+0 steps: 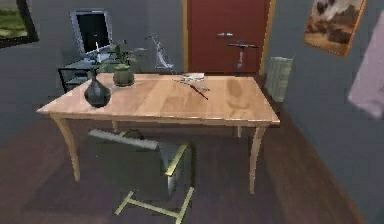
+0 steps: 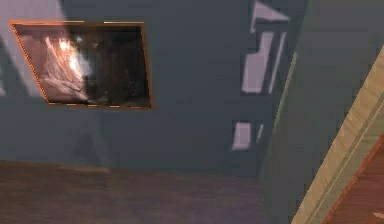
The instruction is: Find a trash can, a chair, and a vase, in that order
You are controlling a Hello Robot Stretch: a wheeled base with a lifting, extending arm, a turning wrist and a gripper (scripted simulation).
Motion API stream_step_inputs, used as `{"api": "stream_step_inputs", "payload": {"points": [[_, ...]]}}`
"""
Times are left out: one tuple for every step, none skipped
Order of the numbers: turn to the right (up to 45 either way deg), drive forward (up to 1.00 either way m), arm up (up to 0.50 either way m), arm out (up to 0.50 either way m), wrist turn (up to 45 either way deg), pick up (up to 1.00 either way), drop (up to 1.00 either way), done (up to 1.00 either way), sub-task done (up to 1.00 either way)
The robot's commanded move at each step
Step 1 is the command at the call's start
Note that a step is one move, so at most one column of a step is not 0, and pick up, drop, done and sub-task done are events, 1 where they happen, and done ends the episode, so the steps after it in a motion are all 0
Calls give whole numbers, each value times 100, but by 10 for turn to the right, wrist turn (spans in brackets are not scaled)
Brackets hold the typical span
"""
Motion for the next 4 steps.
{"api": "stream_step_inputs", "payload": {"points": [[-120, 0, 0, 0, 0, 0, 0, 0, 0], [0, 0, 0, 0, 0, 0, 0, 0, 100], [450, 0, 0, 0, 0, 0, 0, 0, 0], [60, 0, 0, 0, 0, 0, 0, 0, 0]]}}
